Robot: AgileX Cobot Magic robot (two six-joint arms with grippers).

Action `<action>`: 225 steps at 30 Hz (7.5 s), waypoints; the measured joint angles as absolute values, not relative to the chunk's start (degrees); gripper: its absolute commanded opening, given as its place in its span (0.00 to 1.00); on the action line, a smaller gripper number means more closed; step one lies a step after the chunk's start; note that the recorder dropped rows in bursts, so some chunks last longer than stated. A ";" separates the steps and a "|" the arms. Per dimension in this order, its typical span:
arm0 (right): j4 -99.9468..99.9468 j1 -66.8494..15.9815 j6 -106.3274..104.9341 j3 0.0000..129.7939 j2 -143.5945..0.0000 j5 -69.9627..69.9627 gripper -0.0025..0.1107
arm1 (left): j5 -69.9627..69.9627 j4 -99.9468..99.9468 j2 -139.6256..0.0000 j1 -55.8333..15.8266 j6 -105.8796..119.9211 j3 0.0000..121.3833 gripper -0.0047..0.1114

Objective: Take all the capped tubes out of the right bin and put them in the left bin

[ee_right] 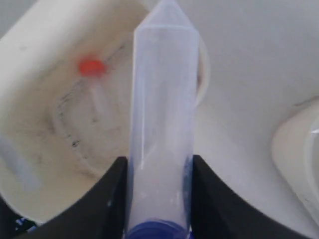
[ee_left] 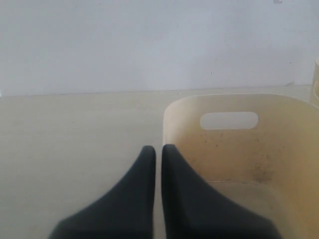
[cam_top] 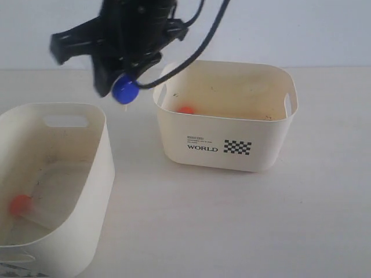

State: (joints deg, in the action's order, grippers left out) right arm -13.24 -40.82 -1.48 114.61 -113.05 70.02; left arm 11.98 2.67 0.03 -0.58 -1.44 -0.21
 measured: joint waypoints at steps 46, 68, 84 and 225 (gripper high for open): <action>0.52 -31.12 2.08 115.64 -113.70 69.85 0.02 | 11.98 2.67 0.03 -0.58 -1.44 -0.21 0.08; -10.58 -21.79 4.01 115.87 -126.36 61.53 0.02 | 11.98 2.67 0.03 -0.58 -1.44 -0.21 0.08; -14.22 -21.79 10.24 115.87 -132.16 61.55 0.55 | 11.98 2.67 0.03 -0.58 -1.44 -0.21 0.08; -12.60 -23.38 15.66 94.98 -106.73 45.45 0.02 | 11.98 2.67 0.03 -0.58 -1.44 -0.21 0.08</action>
State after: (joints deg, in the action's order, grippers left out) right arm -12.60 -23.38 15.66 94.98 -106.73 45.45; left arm 11.98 2.67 0.03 -0.58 -1.44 -0.21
